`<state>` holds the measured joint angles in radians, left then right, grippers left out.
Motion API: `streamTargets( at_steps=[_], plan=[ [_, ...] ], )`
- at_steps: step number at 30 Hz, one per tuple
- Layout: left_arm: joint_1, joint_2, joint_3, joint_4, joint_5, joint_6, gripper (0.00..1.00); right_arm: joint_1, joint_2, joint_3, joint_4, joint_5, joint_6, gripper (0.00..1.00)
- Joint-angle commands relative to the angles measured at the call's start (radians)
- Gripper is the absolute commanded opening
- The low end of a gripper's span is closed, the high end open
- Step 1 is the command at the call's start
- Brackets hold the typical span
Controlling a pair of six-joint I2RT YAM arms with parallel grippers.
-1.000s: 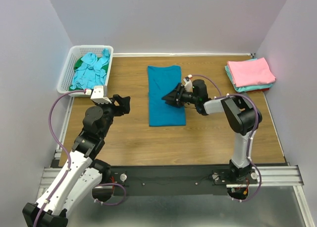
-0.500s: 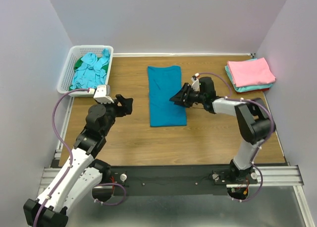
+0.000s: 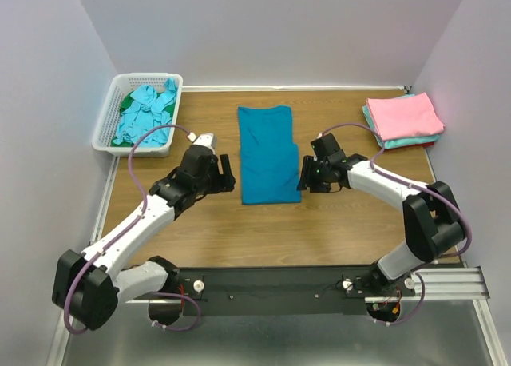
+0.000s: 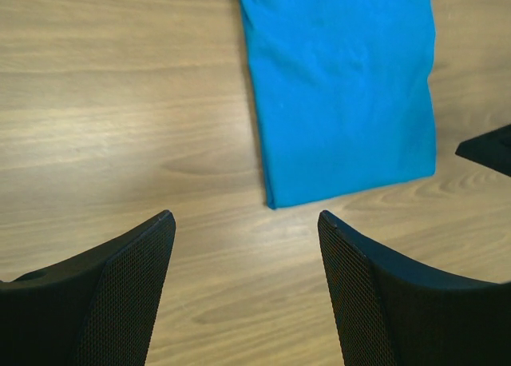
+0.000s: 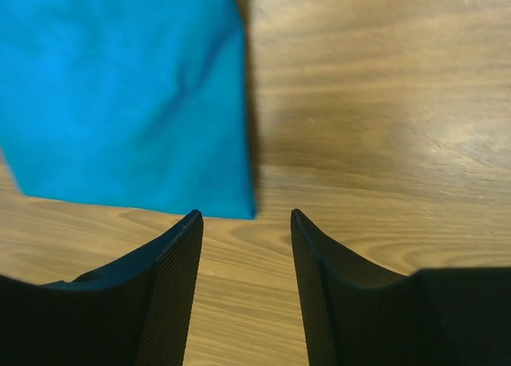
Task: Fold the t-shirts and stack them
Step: Fold the tshirt
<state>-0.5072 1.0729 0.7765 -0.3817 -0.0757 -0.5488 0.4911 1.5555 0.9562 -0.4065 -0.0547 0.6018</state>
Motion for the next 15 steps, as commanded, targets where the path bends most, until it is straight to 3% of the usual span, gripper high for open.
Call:
streamTargets(
  at_steps=[1, 9, 15],
  plan=[
    [-0.079, 0.073, 0.055, -0.086, -0.033, -0.017, 0.80, 0.029, 0.060, 0.021, -0.104, 0.119, -0.039, 0.54],
    [-0.151, 0.197, 0.122, -0.097, -0.052, -0.054, 0.79, 0.090, 0.153, 0.082, -0.114, 0.133, -0.039, 0.51],
    [-0.166, 0.257, 0.158, -0.095, -0.049, -0.051, 0.78, 0.118, 0.138, 0.101, -0.123, 0.148, -0.034, 0.50]
  ],
)
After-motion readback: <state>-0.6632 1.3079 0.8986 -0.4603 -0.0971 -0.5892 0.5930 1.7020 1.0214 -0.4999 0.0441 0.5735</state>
